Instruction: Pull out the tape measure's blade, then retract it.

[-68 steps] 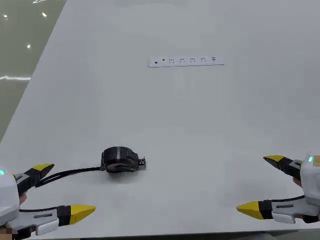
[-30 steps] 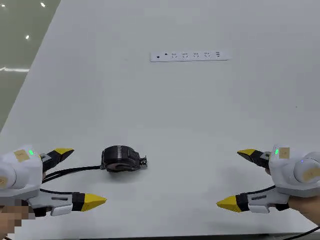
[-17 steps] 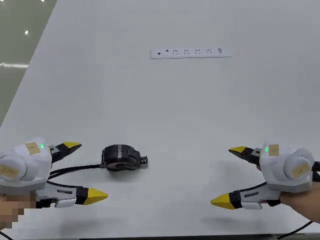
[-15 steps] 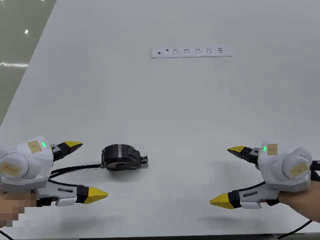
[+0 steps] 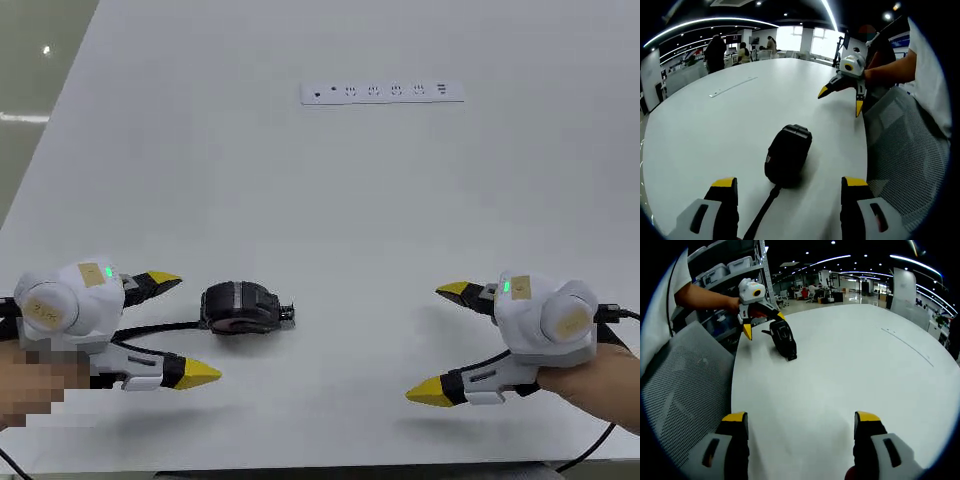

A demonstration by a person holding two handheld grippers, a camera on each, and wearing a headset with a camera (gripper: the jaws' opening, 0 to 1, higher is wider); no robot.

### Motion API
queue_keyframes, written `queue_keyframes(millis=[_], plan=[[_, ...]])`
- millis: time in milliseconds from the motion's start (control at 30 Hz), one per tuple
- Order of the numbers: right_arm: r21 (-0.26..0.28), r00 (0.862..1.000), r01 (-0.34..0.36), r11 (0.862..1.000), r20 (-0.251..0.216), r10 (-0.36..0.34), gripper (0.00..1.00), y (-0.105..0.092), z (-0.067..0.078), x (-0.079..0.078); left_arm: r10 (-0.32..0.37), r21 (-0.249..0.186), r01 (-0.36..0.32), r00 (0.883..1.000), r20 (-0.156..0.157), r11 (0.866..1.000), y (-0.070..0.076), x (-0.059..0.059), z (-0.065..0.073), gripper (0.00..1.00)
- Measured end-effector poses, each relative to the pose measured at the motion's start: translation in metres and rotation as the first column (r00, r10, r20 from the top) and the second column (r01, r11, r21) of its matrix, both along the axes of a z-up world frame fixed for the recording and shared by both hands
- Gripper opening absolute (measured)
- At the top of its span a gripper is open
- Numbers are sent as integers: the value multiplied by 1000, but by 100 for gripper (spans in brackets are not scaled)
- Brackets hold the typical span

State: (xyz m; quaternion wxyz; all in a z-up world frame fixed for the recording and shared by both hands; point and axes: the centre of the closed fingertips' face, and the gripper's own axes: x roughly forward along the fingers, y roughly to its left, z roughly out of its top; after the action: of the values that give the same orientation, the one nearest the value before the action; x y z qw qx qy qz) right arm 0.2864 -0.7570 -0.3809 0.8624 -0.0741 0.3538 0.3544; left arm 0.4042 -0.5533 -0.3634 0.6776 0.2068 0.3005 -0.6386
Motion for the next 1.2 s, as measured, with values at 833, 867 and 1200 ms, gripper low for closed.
queue_keyframes(millis=[833, 867, 1200], plan=[[20, 1000, -20, 1000, -17, 20, 85, 7, -8, 9, -48, -30, 47, 998, -39, 998, -17, 6, -4, 48], [20, 1000, -19, 1000, -15, 19, 85, 7, -8, 9, -55, -32, 54, 998, -39, 998, -18, 5, -4, 46], [32, 1000, -22, 999, -14, 22, 84, 12, -7, 11, -68, -38, 67, 997, -38, 997, -22, 6, -3, 41]])
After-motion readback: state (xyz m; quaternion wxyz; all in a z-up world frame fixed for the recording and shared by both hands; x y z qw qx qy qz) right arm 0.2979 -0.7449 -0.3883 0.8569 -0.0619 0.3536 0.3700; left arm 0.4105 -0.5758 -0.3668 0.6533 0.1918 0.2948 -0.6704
